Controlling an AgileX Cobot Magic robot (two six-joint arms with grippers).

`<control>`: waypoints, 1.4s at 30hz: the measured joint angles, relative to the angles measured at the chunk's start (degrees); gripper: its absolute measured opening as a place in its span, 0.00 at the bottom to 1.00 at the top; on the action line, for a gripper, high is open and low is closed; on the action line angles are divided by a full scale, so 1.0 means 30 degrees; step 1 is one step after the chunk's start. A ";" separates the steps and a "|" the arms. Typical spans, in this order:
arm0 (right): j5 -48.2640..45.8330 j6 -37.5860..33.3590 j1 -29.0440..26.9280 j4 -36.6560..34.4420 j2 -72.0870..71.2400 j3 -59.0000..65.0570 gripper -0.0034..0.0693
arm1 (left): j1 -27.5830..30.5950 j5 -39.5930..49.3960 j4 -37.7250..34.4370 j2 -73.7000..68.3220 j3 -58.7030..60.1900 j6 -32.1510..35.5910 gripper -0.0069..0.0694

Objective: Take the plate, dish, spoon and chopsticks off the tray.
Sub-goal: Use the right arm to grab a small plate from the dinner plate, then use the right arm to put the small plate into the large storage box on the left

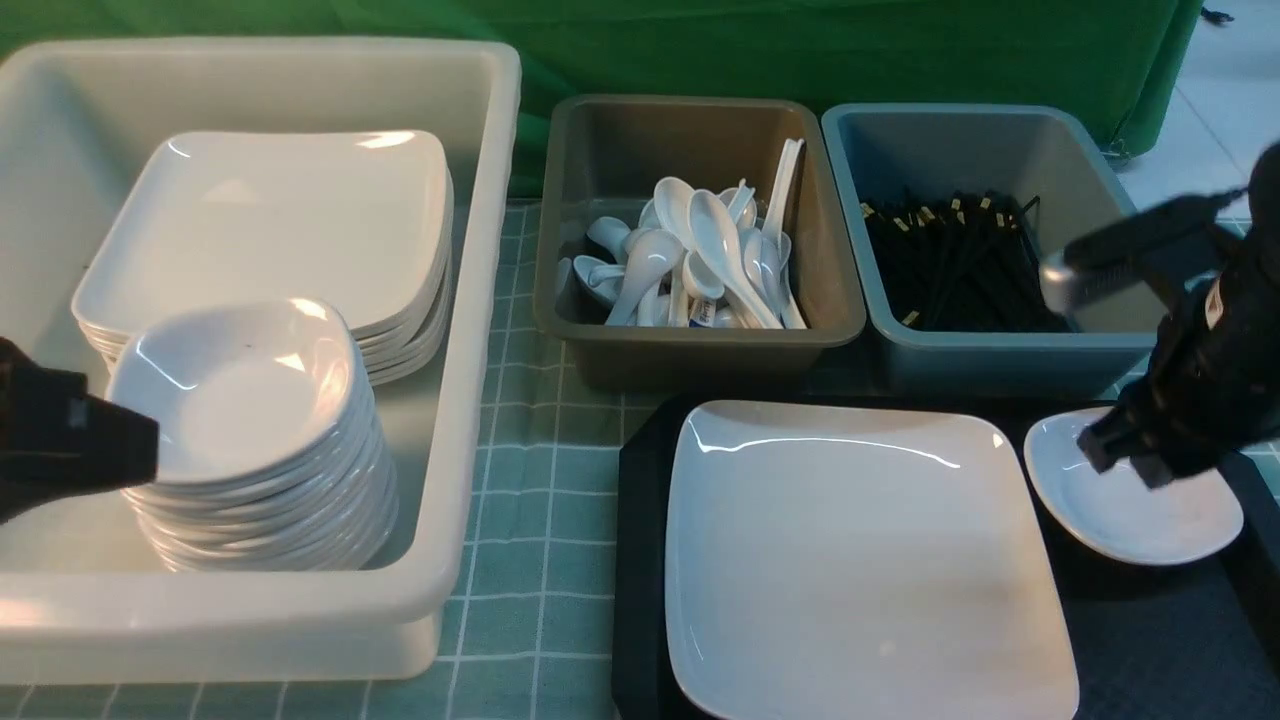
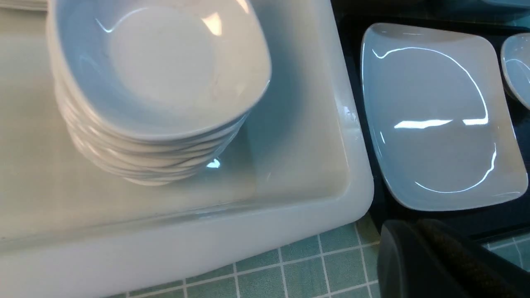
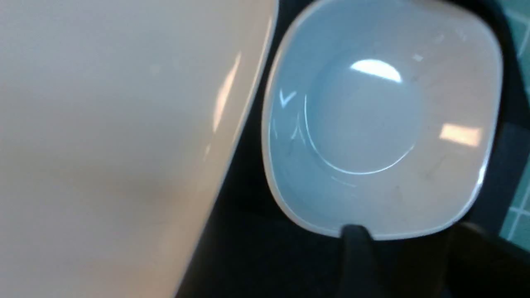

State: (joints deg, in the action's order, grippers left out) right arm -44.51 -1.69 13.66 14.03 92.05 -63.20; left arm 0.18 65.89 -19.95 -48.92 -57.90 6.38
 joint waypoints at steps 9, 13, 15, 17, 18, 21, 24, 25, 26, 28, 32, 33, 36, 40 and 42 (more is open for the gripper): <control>0.2089 -0.0306 -0.0129 -0.0163 0.1910 0.1577 0.80 | 0.0000 -0.0921 -0.0373 -0.0442 0.1147 0.0692 0.11; 0.3124 -0.0340 -0.0129 0.0236 0.2786 0.1577 0.72 | 0.0000 -0.0966 -0.0373 -0.0442 0.1147 0.0741 0.11; 0.3637 -0.0340 -0.0129 0.0512 0.3235 0.1577 0.61 | 0.0000 -0.0966 -0.0373 -0.0442 0.1147 0.0741 0.11; 0.4008 -0.0473 -0.0115 0.0607 0.3422 0.1577 0.44 | 0.0000 -0.0966 -0.0373 -0.0442 0.1147 0.0741 0.11; 0.4277 -0.0547 -0.0070 0.0676 0.3450 0.1536 0.36 | 0.0000 -0.0966 -0.0379 -0.0442 0.1147 0.0741 0.11; 0.4255 -0.0626 0.0054 0.0816 0.3041 0.1488 0.31 | 0.0000 -0.0966 -0.0395 -0.0442 0.1147 0.0741 0.11; 0.3763 -0.0626 0.0163 0.0704 0.2257 0.1520 0.28 | 0.0000 -0.0966 -0.0357 -0.0442 0.1147 0.0741 0.11; 0.3307 -0.0604 0.0506 0.0663 0.1005 0.1520 0.20 | 0.0000 -0.0966 -0.0313 -0.0442 0.1147 0.0741 0.11; 0.3094 -0.0587 0.0725 0.0561 0.0203 0.1520 0.17 | 0.0000 -0.0966 -0.0313 -0.0442 0.1147 0.0741 0.11; 0.2922 -0.0553 0.1027 0.0118 -0.0652 0.1396 0.15 | 0.0000 -0.0966 -0.0240 -0.0442 0.1147 0.0659 0.11; 0.2948 -0.1192 0.3228 -0.2708 -0.3183 -0.1175 0.14 | 0.0000 -0.0928 0.0359 -0.0442 0.1147 -0.0212 0.11; 0.3007 -0.1448 0.3642 -0.3131 -0.3274 -0.1757 0.14 | 0.0000 -0.0860 0.0574 -0.0442 0.1147 -0.0442 0.11; 0.3261 -0.2197 0.5620 -0.4174 -0.3014 -0.4297 0.14 | 0.0000 -0.0635 0.1233 -0.0442 0.1147 -0.1015 0.11; 0.3988 -0.3520 0.9971 -0.4887 -0.0216 -0.9873 0.14 | 0.0000 -0.0484 0.3287 0.0439 0.1161 -0.3142 0.11; 0.4063 -0.3914 1.1220 -0.4976 0.0852 -1.1353 0.14 | 0.0000 -0.0481 0.4141 0.0946 0.1161 -0.3875 0.11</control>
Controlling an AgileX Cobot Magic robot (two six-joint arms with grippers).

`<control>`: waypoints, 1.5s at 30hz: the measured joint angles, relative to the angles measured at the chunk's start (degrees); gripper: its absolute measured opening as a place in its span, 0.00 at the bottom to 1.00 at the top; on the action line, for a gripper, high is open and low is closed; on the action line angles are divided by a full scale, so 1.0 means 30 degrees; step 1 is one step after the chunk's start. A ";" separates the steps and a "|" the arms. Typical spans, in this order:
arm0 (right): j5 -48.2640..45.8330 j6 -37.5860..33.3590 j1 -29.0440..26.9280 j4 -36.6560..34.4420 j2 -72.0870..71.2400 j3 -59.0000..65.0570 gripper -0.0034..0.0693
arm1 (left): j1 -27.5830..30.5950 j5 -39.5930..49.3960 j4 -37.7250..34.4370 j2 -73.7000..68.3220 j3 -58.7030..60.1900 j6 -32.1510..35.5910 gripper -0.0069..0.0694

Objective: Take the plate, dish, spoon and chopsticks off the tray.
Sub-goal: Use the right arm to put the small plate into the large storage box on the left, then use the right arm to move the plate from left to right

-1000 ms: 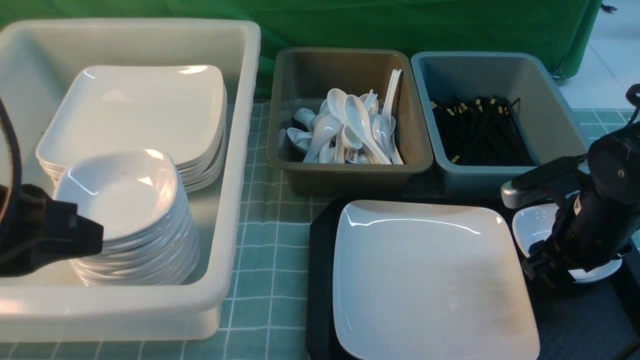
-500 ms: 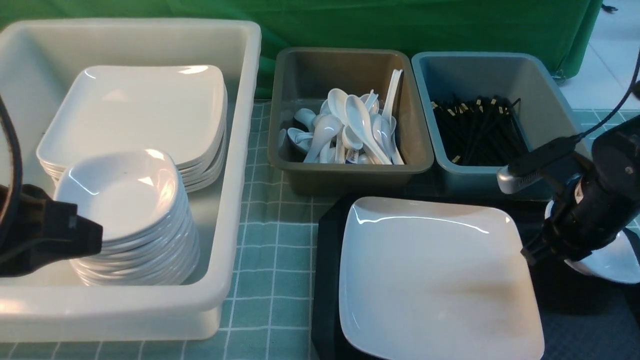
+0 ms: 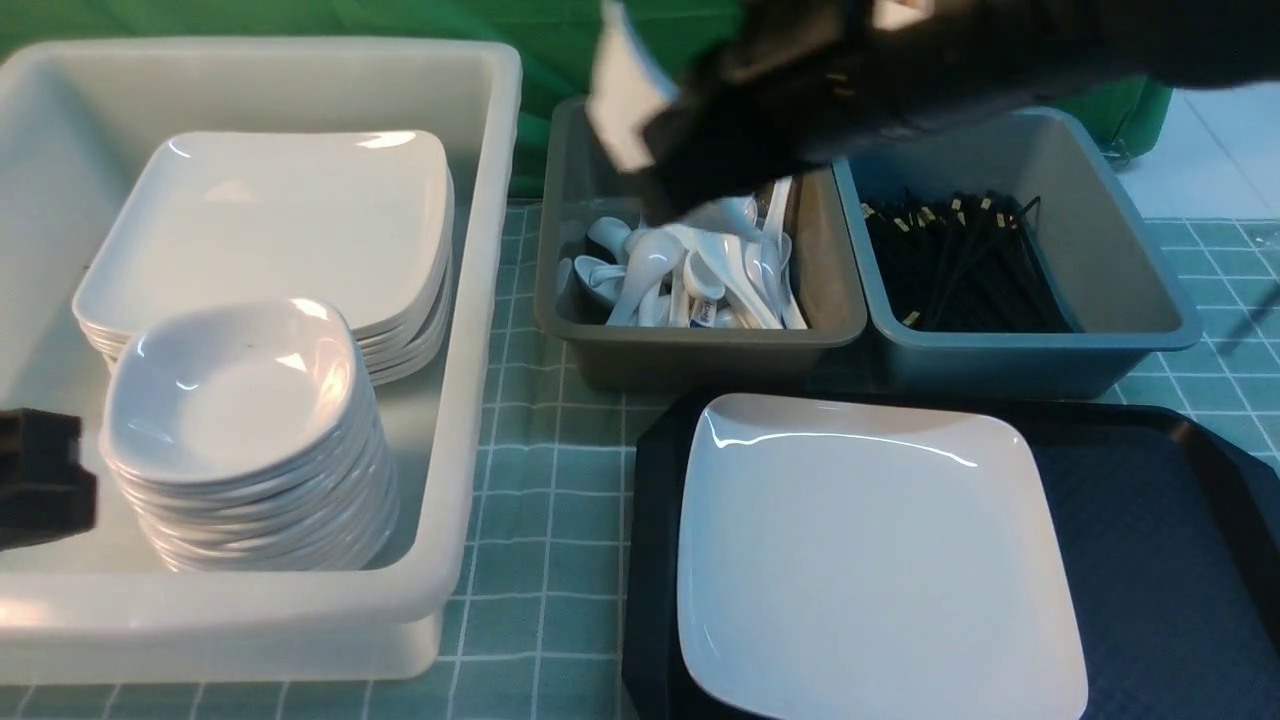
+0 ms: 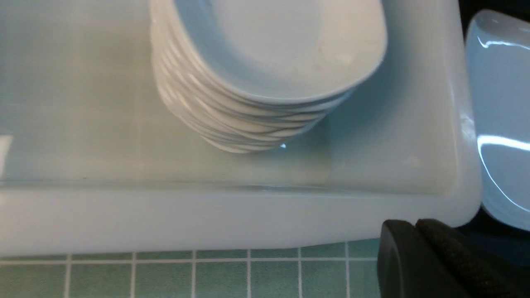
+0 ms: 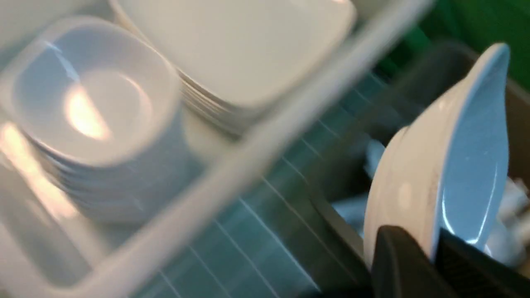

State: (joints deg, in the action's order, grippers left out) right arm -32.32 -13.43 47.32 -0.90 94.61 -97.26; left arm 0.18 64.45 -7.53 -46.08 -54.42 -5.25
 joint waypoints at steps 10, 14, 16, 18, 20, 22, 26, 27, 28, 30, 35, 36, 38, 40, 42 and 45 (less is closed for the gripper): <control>-0.0508 -0.2862 0.4315 -0.0210 0.8355 -0.8381 0.14 | 0.0016 0.1780 0.4098 0.3441 0.0000 -0.3350 0.11; -0.0586 -0.3759 0.4654 -0.0210 0.9603 -0.9002 0.14 | 0.0016 0.1798 0.4116 0.3552 0.0000 -0.3379 0.11; -0.0892 -0.3930 0.4677 -0.0191 0.9930 -0.9008 0.15 | 0.0016 0.1798 0.4116 0.3552 0.0000 -0.3307 0.11; -0.1153 -0.4013 0.4691 -0.0191 1.0003 -0.9015 0.21 | 0.0016 0.1798 0.4116 0.3552 0.0000 -0.3268 0.11; -0.1452 -0.4013 0.4691 -0.0169 1.0003 -0.9036 0.31 | 0.0016 0.1798 0.4116 0.3552 0.0000 -0.3244 0.11; -0.1669 -0.3986 0.4691 -0.0155 1.0003 -0.9054 0.42 | 0.0016 0.1816 0.4116 0.3552 0.0000 -0.3246 0.11; -0.2786 -0.2887 0.4714 -0.0132 0.9931 -0.9054 0.73 | 0.0016 0.1834 0.4048 0.3552 0.0000 -0.3246 0.11; -0.3310 -0.2587 0.4714 -0.0124 0.9810 -0.9054 0.79 | 0.0016 0.1834 0.4047 0.3552 0.0000 -0.3246 0.11; -0.3811 -0.2366 0.4714 -0.0053 0.9642 -0.9054 0.82 | 0.0016 0.1834 0.4003 0.3552 0.0000 -0.3228 0.11; -0.5929 -0.1814 0.4714 0.0732 0.8826 -0.9054 0.85 | 0.0016 0.1834 0.3872 0.3552 0.0000 -0.3158 0.11; -1.0505 0.0442 0.4633 0.5545 0.6485 -0.9054 0.65 | 0.0016 0.1607 0.2828 0.3185 0.0000 -0.2490 0.11; -1.0856 0.1172 0.4360 0.6686 0.5792 -0.8871 0.52 | 0.0016 0.1400 0.2185 0.2957 0.0000 -0.2189 0.11; -1.0856 0.2321 0.3101 0.7949 0.4045 -0.8061 0.28 | 0.0016 0.0932 0.0226 0.2163 0.0000 -0.1188 0.11; -1.0856 0.3078 0.1799 0.8045 0.2787 -0.7076 0.17 | 0.0037 0.0681 -0.1213 0.1495 0.0000 -0.0163 0.11; -1.0856 0.4199 -0.1270 0.7459 0.0467 -0.4422 0.09 | 0.0037 0.0633 -0.2869 0.0578 0.0000 0.1230 0.11; -1.0803 0.5184 -0.6276 0.5706 -0.2449 0.0781 0.09 | 0.0037 0.0605 -0.4499 -0.0845 0.0000 0.3142 0.10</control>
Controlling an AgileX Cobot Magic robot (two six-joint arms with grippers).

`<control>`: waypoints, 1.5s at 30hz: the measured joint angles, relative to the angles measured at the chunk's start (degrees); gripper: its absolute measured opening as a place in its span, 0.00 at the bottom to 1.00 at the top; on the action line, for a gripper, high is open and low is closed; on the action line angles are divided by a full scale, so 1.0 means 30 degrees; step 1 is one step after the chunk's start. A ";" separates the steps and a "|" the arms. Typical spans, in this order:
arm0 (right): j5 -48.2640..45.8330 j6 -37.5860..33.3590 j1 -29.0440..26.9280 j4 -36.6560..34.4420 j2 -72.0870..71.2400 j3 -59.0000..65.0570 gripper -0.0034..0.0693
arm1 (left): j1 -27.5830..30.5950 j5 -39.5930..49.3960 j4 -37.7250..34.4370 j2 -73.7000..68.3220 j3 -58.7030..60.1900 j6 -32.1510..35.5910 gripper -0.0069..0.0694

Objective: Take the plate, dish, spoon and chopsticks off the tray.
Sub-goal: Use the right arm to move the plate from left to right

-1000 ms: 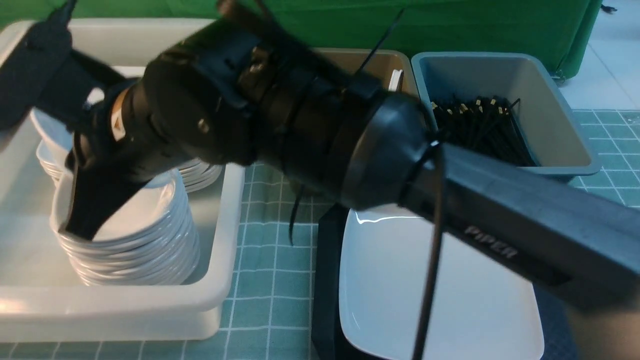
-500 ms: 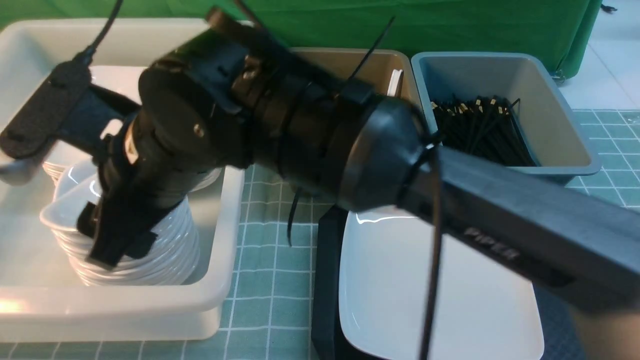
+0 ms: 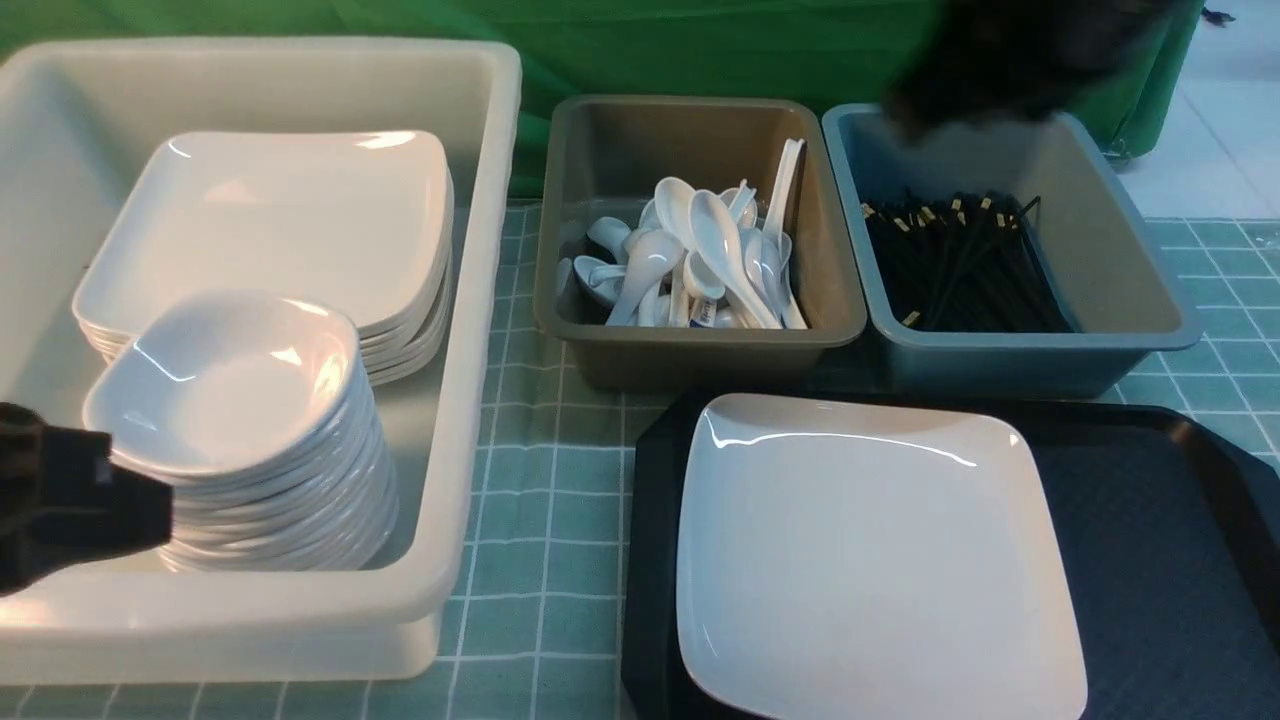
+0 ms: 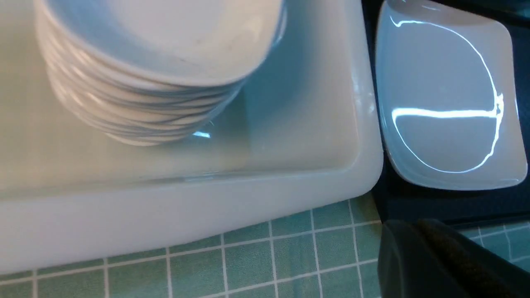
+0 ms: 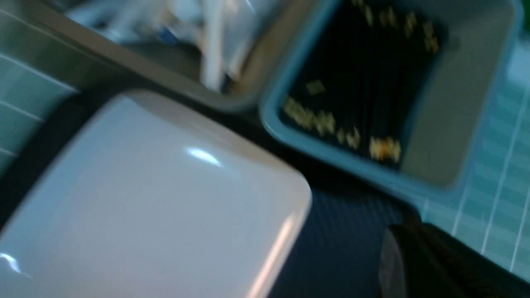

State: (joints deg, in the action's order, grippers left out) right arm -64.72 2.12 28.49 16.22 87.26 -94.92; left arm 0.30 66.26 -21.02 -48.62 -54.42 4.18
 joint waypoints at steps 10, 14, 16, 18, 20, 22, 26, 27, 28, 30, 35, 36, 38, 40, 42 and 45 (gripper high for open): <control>0.6700 -0.4609 -0.9387 -1.2447 -0.1294 1.4577 0.70 | -0.3139 -0.1872 -0.0369 -0.2201 0.0005 0.0441 0.09; 0.9425 -0.5516 -0.9497 -1.4113 0.0079 1.6199 0.79 | -0.5880 -0.2989 0.0139 -0.3428 0.0005 -0.0586 0.09; 1.0074 -0.5658 -0.9487 -1.4519 0.0877 1.6312 0.77 | -0.7102 -0.3367 0.0550 -0.4048 0.0005 -0.1172 0.09; 1.0730 -0.5824 -0.9393 -1.4660 0.1552 1.6307 0.74 | -0.8224 -0.3703 0.1065 -0.4628 0.0005 -0.1787 0.09; 1.1359 -0.5966 -0.9210 -1.4782 0.2183 1.6307 0.68 | -0.9198 -0.4148 0.1492 -0.5246 0.0005 -0.2438 0.09; 1.1987 -0.6463 -0.8800 -1.4906 0.2963 1.6285 0.54 | -1.0234 -0.4815 0.1677 -0.6038 0.0005 -0.3094 0.09; 1.2428 -0.6874 -0.8512 -1.5474 0.3079 1.6283 0.23 | -1.0832 -0.5479 0.1533 -0.7007 0.0005 -0.3395 0.09; 1.2450 -0.6805 -0.8610 -1.5474 0.3029 1.6283 0.23 | -1.0896 -0.5566 0.1510 -0.7199 0.0005 -0.3377 0.09; 1.2386 -0.6629 -0.8810 -1.5214 0.2949 1.6283 0.23 | -1.0941 -0.5660 0.1471 -0.7438 0.0005 -0.3282 0.09; 1.2110 -0.5472 -0.9524 -1.3868 0.2607 1.6283 0.23 | -1.1175 -0.5841 0.1452 -0.7882 0.0005 -0.2934 0.09; 1.1313 -0.3023 -1.2210 -0.9456 0.1434 1.6302 0.23 | -1.2827 -0.7116 0.1449 -0.9001 0.0005 -0.2659 0.09; 1.1225 -0.2841 -1.2471 -0.9104 0.1348 1.6302 0.23 | -1.3180 -0.7371 0.1449 -0.9180 0.0005 -0.2659 0.09; 1.1093 -0.2552 -1.2922 -0.8603 0.1201 1.6302 0.25 | -1.3873 -0.8291 0.1426 -0.9844 0.0005 -0.2678 0.09; 1.1043 -0.2464 -1.2930 -0.8262 0.1204 1.6302 0.37 | -1.4414 -0.9022 0.1345 -1.0620 -0.0186 -0.2818 0.09; 1.0925 -0.2447 -1.2701 -0.8170 0.1204 1.6302 0.58 | -1.4713 -0.9567 0.1050 -1.1570 -0.0745 -0.2891 0.09; 1.0464 -0.2447 -1.2326 -0.8114 0.1132 1.6283 0.85 | -1.4758 -1.0091 0.0660 -1.2641 -0.1734 -0.2908 0.11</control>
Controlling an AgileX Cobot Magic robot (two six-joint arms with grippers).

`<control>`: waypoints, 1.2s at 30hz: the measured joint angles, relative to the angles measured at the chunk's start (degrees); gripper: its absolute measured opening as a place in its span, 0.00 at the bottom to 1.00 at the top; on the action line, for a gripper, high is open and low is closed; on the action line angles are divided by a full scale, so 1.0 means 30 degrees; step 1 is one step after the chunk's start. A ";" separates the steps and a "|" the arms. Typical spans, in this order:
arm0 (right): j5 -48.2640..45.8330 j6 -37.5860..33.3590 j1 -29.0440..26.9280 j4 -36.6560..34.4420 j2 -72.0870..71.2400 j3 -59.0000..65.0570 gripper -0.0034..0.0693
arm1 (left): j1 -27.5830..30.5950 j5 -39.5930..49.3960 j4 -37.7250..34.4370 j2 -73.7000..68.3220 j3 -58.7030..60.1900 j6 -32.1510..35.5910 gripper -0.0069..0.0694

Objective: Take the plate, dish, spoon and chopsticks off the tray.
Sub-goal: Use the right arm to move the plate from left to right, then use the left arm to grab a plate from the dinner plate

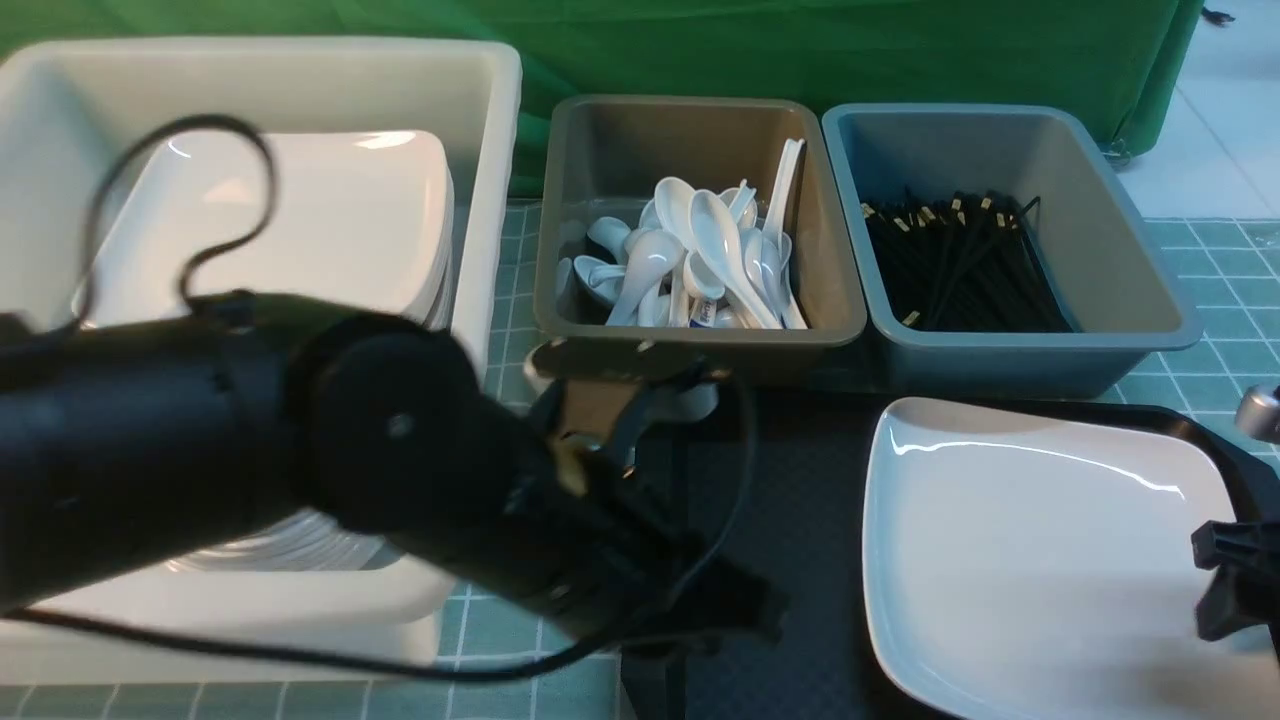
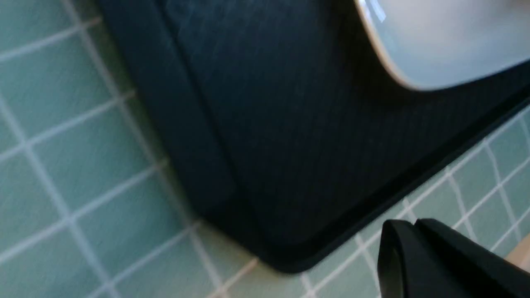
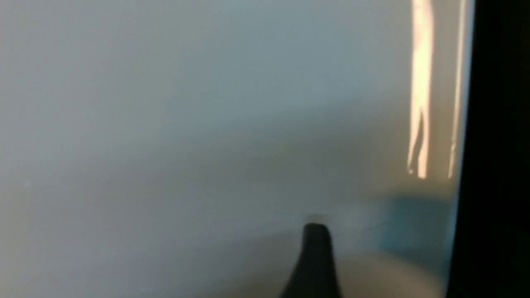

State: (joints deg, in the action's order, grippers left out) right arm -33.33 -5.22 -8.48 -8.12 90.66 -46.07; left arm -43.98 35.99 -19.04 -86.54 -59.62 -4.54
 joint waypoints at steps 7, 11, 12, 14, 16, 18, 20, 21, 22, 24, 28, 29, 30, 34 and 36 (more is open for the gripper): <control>-0.2620 0.0000 0.2751 0.0367 -0.3050 -0.1502 0.92 | -0.0816 -0.1791 -0.0343 -0.4722 -0.3906 0.0288 0.43; -0.3341 -0.0018 0.4463 0.0384 -0.5890 -0.1571 0.80 | -0.1139 -0.2577 -0.0971 -0.7425 -0.5016 0.0288 0.65; -0.3439 -0.0018 0.4723 0.0384 -0.6393 -0.1571 0.80 | -0.1162 -0.2613 -0.1281 -0.7909 -0.5179 0.0288 0.70; -0.3513 -0.0018 0.5122 0.0384 -0.7359 -0.1571 0.79 | -0.1162 -0.2693 -0.1857 -0.8798 -0.5454 0.0288 0.76; -0.3452 -0.0037 0.5369 0.0384 -0.8324 -0.1571 0.79 | -0.1203 -0.2803 -0.2217 -0.9607 -0.5689 0.0288 0.81; -0.3255 -0.0037 0.5427 0.0405 -0.9033 -0.1571 0.79 | -0.1279 -0.3320 -0.2658 -1.0127 -0.5907 0.0288 0.82; -0.3109 -0.0037 0.5425 0.0405 -0.9411 -0.1571 0.79 | -0.1368 -0.3599 -0.2818 -1.0296 -0.6007 0.0288 0.83; -0.2933 -0.0037 0.5425 0.0420 -0.9793 -0.1571 0.79 | -0.1424 -0.4039 -0.3223 -1.0516 -0.6128 0.0327 0.82; -0.2753 -0.0037 0.5425 0.0420 -1.0142 -0.1571 0.79 | -0.1532 -0.4479 -0.3859 -1.0723 -0.6205 0.0460 0.80; -0.2630 -0.0037 0.5446 0.0485 -1.0379 -0.1571 0.79 | -0.1708 -0.4878 -0.4525 -1.0930 -0.6277 0.0987 0.75; -0.2501 -0.0059 0.5446 0.0708 -1.0425 -0.1571 0.78 | -0.2070 -0.5304 -0.5080 -1.1152 -0.6293 0.1515 0.58; -0.2501 -0.0059 0.5446 0.0793 -1.0425 -0.1571 0.78 | -0.2098 -0.5269 -0.5058 -1.1167 -0.6293 0.1515 0.50; -0.2501 -0.0059 0.5446 0.0903 -1.0425 -0.1571 0.78 | -0.2098 -0.5166 -0.5058 -1.1188 -0.6293 0.1515 0.44; -0.2478 -0.0059 0.5446 0.1151 -1.0425 -0.1571 0.78 | -0.2076 -0.5091 -0.5438 -1.1262 -0.6293 0.1120 0.22; -0.2437 -0.0059 0.5446 0.1222 -1.0425 -0.1571 0.78 | -0.2058 -0.4692 -0.5517 -1.1195 -0.6293 0.1028 0.17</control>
State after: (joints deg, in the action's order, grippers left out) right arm -40.65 -5.40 7.85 -4.46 59.38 -50.78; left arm -50.15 21.91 -35.59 -120.13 -78.50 -1.46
